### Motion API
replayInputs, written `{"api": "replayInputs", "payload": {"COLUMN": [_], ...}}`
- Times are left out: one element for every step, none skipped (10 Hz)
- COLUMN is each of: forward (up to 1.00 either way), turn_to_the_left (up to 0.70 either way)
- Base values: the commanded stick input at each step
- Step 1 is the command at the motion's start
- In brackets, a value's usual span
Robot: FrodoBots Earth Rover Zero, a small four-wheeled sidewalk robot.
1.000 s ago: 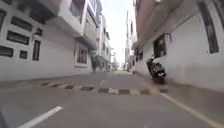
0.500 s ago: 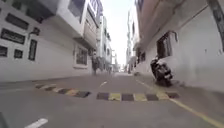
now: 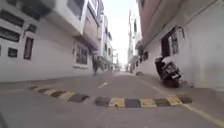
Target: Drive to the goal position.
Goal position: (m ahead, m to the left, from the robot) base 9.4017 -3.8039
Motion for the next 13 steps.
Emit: {"api": "replayInputs", "payload": {"forward": [0.0, 0.0, 0.0, 0.0, 0.0, 0.0, 0.0, 0.0, 0.0, 0.85, 0.85, 0.85, 0.85], "turn_to_the_left": [0.0, 0.0, 0.0, 0.0, 0.0, 0.0, 0.0, 0.0, 0.0, 0.0, 0.0, 0.0, -0.34]}}
